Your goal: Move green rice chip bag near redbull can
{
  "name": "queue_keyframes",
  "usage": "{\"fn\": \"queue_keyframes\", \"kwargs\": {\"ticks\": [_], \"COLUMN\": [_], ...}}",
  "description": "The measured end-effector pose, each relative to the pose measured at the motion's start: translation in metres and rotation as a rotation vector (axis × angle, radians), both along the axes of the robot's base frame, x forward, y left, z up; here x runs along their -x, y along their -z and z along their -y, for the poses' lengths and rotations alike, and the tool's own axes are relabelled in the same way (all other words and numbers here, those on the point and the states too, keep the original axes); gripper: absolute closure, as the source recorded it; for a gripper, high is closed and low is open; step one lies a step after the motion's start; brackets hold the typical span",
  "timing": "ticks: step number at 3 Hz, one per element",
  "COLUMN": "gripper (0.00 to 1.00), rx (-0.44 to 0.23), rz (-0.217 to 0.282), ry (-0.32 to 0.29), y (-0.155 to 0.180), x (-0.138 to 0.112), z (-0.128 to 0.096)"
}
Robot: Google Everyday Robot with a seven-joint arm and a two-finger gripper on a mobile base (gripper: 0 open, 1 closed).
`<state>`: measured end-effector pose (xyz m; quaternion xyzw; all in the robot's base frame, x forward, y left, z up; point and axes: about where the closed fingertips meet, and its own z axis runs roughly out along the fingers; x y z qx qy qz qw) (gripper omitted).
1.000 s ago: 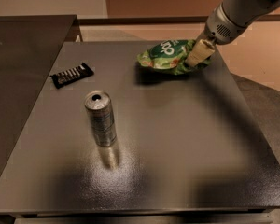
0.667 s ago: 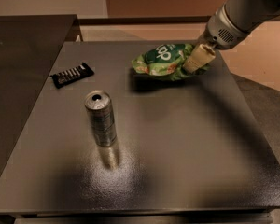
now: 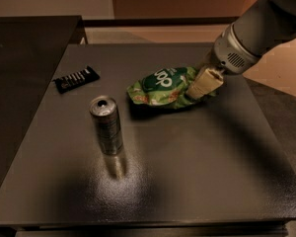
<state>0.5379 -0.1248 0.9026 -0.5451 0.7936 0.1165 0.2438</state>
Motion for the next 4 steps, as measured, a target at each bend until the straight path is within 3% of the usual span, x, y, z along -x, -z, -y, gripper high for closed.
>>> {"fn": "queue_keyframes", "kwargs": {"ticks": [1,2,4], "gripper": [1.00,0.91,0.49], "rx": [-0.012,-0.016,-0.041], "rz": [-0.007,-0.002,-0.007], "ry": [-0.022,-0.037,-0.055], "y": [0.003,0.005,0.017], "x": [0.019,0.033,0.048], "z": [-0.005,-0.009,-0.010]}}
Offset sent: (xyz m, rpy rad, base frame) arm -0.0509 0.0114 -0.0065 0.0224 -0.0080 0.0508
